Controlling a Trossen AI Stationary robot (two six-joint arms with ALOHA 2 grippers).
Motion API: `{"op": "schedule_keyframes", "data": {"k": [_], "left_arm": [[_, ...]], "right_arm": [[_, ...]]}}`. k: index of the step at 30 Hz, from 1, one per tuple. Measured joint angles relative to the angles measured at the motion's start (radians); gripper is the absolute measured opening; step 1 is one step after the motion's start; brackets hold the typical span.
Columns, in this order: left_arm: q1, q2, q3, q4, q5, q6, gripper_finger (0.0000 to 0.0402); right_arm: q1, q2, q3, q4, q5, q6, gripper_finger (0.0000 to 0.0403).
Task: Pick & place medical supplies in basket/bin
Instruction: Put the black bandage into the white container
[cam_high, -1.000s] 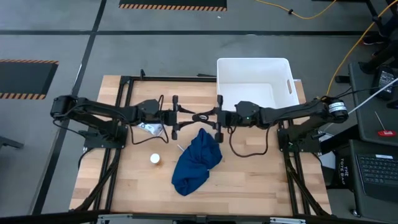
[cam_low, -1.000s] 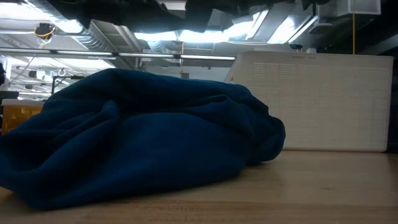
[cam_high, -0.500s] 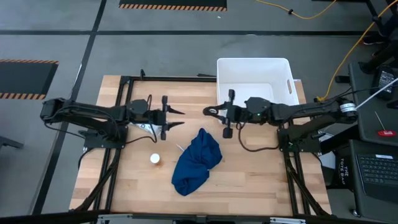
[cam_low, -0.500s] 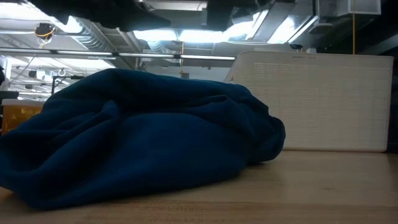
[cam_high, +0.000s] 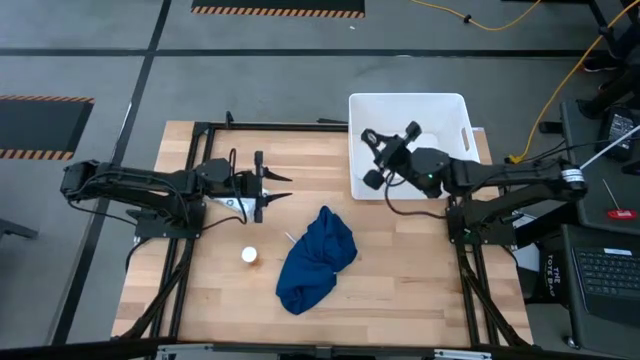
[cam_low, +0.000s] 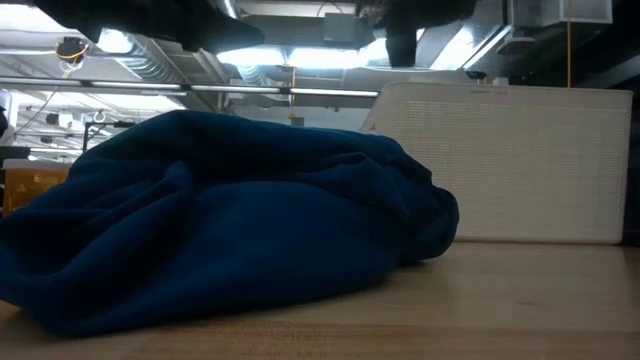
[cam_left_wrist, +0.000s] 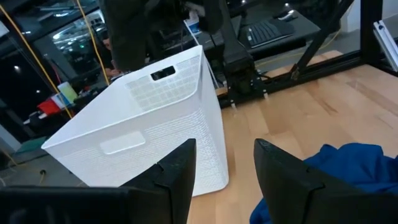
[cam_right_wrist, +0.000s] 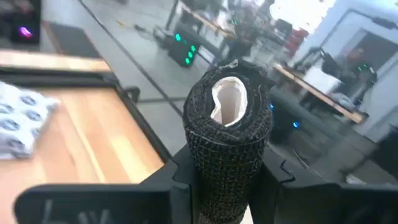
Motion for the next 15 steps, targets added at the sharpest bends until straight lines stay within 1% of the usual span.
{"op": "schedule_keyframes", "data": {"k": [5,9,13,15], "left_arm": [[0.0,0.0,0.0,0.0,0.0,-0.033,0.0156],[0.0,0.0,0.0,0.0,0.0,-0.054,0.0156],[0.0,0.001,0.0,0.0,-0.002,-0.067,0.0152],[0.0,0.001,0.0,0.0,-0.01,-0.067,0.0151]], "right_arm": [[-0.043,-0.001,0.0,-0.016,0.0,-0.004,0.0086],[-0.119,-0.009,0.004,-0.02,0.007,-0.004,0.0086],[-0.198,0.001,0.068,-0.128,0.001,0.011,0.0086],[-0.244,0.011,0.119,-0.238,-0.026,0.063,0.0086]]}}
